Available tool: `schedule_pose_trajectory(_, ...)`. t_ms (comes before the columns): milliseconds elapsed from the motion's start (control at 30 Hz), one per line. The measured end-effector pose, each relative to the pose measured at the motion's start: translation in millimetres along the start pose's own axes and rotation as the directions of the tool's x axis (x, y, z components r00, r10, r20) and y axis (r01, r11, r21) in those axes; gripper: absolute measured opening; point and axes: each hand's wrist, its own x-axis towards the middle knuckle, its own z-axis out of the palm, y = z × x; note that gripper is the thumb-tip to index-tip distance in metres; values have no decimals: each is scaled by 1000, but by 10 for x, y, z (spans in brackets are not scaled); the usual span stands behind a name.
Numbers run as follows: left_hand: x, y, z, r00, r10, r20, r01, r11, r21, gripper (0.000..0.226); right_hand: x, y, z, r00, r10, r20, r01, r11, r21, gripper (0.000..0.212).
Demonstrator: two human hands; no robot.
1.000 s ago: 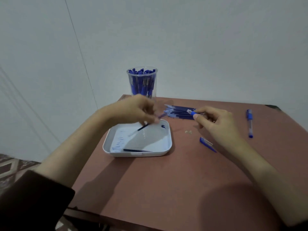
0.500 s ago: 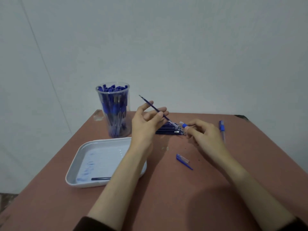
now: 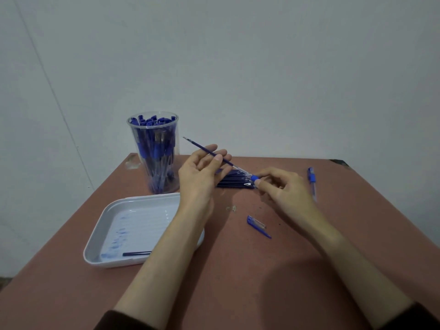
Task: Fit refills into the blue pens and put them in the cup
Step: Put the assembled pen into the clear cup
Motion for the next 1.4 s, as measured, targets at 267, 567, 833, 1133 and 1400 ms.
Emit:
schedule_pose_trajectory(267, 18, -2, -27, 1000, -2, -9, 2, 1000, 28, 17, 5, 26, -7, 1000, -9, -11, 9, 1000, 15, 9)
schedule_pose_trajectory(567, 35, -16, -35, 999, -13, -29, 13, 1000, 3, 15, -5, -3, -2, 1000, 7, 0, -7, 999, 32, 12)
schedule_pose_trajectory(833, 38, -22, -42, 999, -11, -33, 11, 1000, 9, 15, -1, -16, -14, 1000, 0, -4, 1, 999, 41, 13)
schedule_pose_trajectory(1133, 36, -37, -48, 1000, -22, -12, 22, 1000, 11, 15, -8, -33, -20, 1000, 10, -13, -9, 1000, 30, 15)
schedule_pose_trajectory(1400, -18, -145, 13, 969, -54, 239, -4, 972, 235, 22, -5, -76, 18, 998, 65, 18, -67, 975, 213, 15)
